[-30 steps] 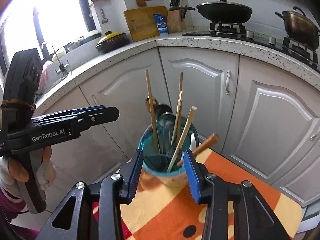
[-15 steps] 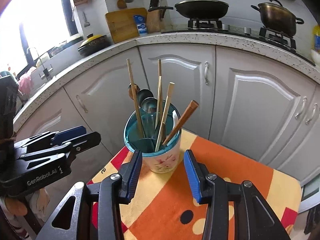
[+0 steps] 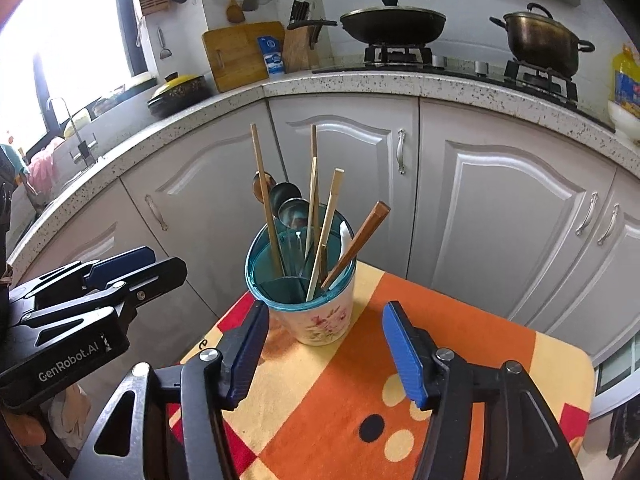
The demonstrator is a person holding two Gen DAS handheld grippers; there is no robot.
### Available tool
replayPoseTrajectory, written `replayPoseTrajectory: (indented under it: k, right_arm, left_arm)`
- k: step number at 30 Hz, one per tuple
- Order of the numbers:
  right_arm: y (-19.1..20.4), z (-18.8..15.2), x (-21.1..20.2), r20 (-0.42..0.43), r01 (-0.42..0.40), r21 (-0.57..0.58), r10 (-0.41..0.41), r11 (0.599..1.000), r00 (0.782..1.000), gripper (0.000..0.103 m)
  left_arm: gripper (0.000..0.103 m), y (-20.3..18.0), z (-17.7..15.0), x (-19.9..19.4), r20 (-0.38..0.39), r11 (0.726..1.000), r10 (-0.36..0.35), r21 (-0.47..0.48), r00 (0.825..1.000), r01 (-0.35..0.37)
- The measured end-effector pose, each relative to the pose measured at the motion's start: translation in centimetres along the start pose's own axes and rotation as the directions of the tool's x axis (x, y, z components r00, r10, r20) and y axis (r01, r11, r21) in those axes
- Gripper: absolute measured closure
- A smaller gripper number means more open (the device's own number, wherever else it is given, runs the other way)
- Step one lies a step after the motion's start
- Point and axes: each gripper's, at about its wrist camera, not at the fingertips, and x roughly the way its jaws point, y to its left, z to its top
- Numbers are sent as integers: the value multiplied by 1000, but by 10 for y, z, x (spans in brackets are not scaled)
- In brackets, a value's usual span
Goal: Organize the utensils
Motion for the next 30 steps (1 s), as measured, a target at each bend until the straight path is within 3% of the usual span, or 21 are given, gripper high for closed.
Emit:
replayPoseTrajectory:
  k: [30]
  right_arm:
    - [-6, -2, 4, -35, 15, 33, -14, 999, 999, 40]
  left_arm:
    - [62, -9, 0, 0, 12, 999, 37, 16, 999, -37]
